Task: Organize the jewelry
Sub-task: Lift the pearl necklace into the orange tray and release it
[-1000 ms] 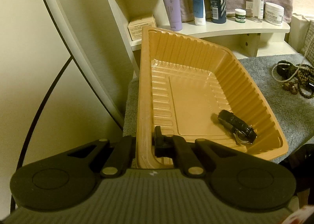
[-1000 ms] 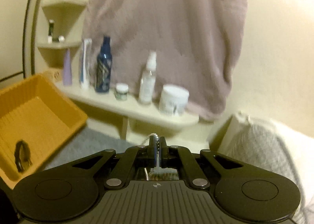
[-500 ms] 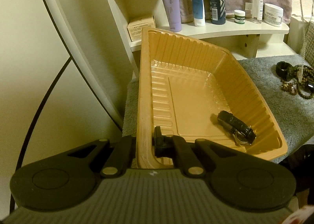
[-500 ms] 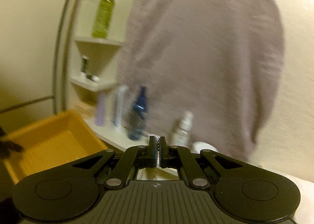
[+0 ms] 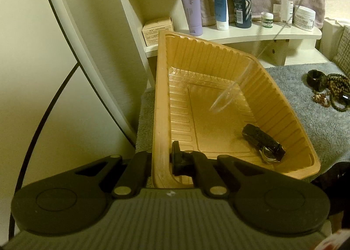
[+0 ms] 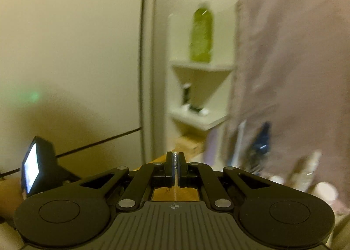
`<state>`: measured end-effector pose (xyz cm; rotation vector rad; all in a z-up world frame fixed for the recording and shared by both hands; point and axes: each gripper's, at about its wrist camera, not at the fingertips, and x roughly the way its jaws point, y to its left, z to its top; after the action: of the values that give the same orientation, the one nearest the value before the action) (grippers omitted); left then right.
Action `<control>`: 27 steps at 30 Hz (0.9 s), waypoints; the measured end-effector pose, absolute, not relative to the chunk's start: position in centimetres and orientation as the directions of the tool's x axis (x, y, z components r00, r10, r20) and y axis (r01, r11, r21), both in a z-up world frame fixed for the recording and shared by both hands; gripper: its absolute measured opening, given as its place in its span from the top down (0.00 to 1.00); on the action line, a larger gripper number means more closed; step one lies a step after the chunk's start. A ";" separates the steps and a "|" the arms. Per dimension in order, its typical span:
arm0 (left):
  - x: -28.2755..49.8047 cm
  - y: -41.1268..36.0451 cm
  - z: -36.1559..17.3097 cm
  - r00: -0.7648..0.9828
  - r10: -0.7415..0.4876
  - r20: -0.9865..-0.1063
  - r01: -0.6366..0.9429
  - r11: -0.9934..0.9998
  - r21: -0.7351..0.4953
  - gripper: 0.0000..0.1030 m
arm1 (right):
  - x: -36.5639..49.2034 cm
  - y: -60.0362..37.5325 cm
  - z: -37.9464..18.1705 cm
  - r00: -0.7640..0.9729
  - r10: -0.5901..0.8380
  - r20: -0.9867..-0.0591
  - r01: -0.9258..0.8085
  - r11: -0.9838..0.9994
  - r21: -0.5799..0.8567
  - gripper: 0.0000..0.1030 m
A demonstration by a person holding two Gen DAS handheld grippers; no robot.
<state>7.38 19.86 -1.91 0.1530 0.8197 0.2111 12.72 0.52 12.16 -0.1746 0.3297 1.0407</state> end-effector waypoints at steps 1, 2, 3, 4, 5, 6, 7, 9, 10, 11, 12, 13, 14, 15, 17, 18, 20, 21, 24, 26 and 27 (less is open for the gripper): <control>7.4 19.9 -1.9 0.664 0.244 -0.707 -0.127 0.968 0.215 0.97 | 12.7 1.0 11.7 0.443 0.817 -0.369 -0.874 0.485 0.025 0.98; 7.4 19.9 -1.9 0.665 0.243 -0.706 -0.127 0.969 0.214 0.97 | 12.9 1.7 11.0 0.417 0.818 -0.396 -0.883 0.469 0.038 0.98; 7.4 19.9 -1.9 0.666 0.242 -0.706 -0.127 0.969 0.213 0.97 | 13.1 2.2 10.4 0.395 0.817 -0.420 -0.889 0.455 0.051 0.98; 7.4 19.9 -1.9 0.667 0.241 -0.705 -0.127 0.969 0.212 0.98 | 13.3 2.6 9.6 0.380 0.814 -0.440 -0.891 0.449 0.061 0.98; 7.3 19.9 -1.9 0.668 0.240 -0.704 -0.127 0.969 0.209 0.98 | 13.6 3.1 8.8 0.370 0.805 -0.463 -0.892 0.447 0.066 0.98; 7.3 19.9 -1.8 0.669 0.239 -0.704 -0.127 0.970 0.209 0.98 | 13.8 3.5 8.0 0.361 0.794 -0.490 -0.892 0.446 0.066 0.98; 7.3 19.9 -1.8 0.670 0.238 -0.703 -0.126 0.970 0.208 0.98 | 14.0 3.9 7.2 0.354 0.783 -0.511 -0.892 0.447 0.066 0.98; 7.3 19.9 -1.8 0.672 0.237 -0.702 -0.125 0.970 0.208 0.98 | 14.6 4.4 5.7 0.350 0.761 -0.547 -0.889 0.453 0.061 0.98; 7.4 20.0 -1.8 0.673 0.236 -0.701 -0.125 0.970 0.206 0.98 | 15.0 4.5 5.0 0.351 0.749 -0.563 -0.887 0.459 0.058 0.98; 7.4 20.0 -1.8 0.673 0.235 -0.701 -0.125 0.971 0.205 0.98 | 15.4 4.6 4.3 0.352 0.739 -0.575 -0.882 0.467 0.059 0.98; 7.4 20.0 -1.8 0.673 0.234 -0.701 -0.125 0.971 0.204 0.98 | 15.9 4.7 3.8 0.350 0.731 -0.586 -0.878 0.474 0.066 0.98; 7.4 20.0 -1.8 0.674 0.234 -0.701 -0.125 0.971 0.204 0.98 | 16.4 4.7 3.4 0.346 0.726 -0.594 -0.875 0.479 0.076 0.98; 7.4 20.0 -1.8 0.674 0.234 -0.701 -0.125 0.971 0.205 0.98 | 16.8 4.8 3.1 0.343 0.725 -0.597 -0.871 0.483 0.086 0.98; 7.4 20.0 -1.8 0.673 0.234 -0.701 -0.125 0.971 0.205 0.98 | 16.9 4.7 2.8 0.341 0.726 -0.597 -0.868 0.487 0.096 0.98; 7.4 20.0 -1.8 0.673 0.234 -0.702 -0.125 0.971 0.204 0.98 | 17.3 4.5 2.6 0.339 0.732 -0.591 -0.863 0.492 0.114 0.98; 7.5 20.0 -1.8 0.673 0.234 -0.702 -0.125 0.971 0.204 0.98 | 17.4 4.3 2.6 0.338 0.736 -0.587 -0.860 0.495 0.124 0.98; 7.5 20.0 -1.8 0.672 0.234 -0.702 -0.126 0.971 0.204 0.98 | 17.9 4.1 2.4 0.331 0.738 -0.589 -0.856 0.497 0.143 0.97; 7.5 20.0 -1.8 0.672 0.235 -0.702 -0.126 0.971 0.204 0.98 | 17.9 4.0 2.4 0.334 0.736 -0.588 -0.852 0.502 0.145 0.97; 7.4 20.1 -1.8 0.671 0.236 -0.703 -0.128 0.971 0.203 0.98 | 18.4 3.2 2.6 0.362 0.731 -0.578 -0.835 0.530 0.147 0.96; 7.4 20.1 -1.8 0.670 0.237 -0.703 -0.129 0.970 0.204 0.98 | 18.6 2.0 2.8 0.392 0.729 -0.561 -0.817 0.557 0.153 0.95; 7.4 20.1 -1.8 0.670 0.237 -0.703 -0.129 0.970 0.204 0.98 | 18.6 1.3 2.9 0.408 0.728 -0.551 -0.806 0.571 0.156 0.93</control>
<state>7.41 20.09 -1.84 0.1410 0.8110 0.2070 18.60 1.25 2.94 -0.1421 0.6193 0.9704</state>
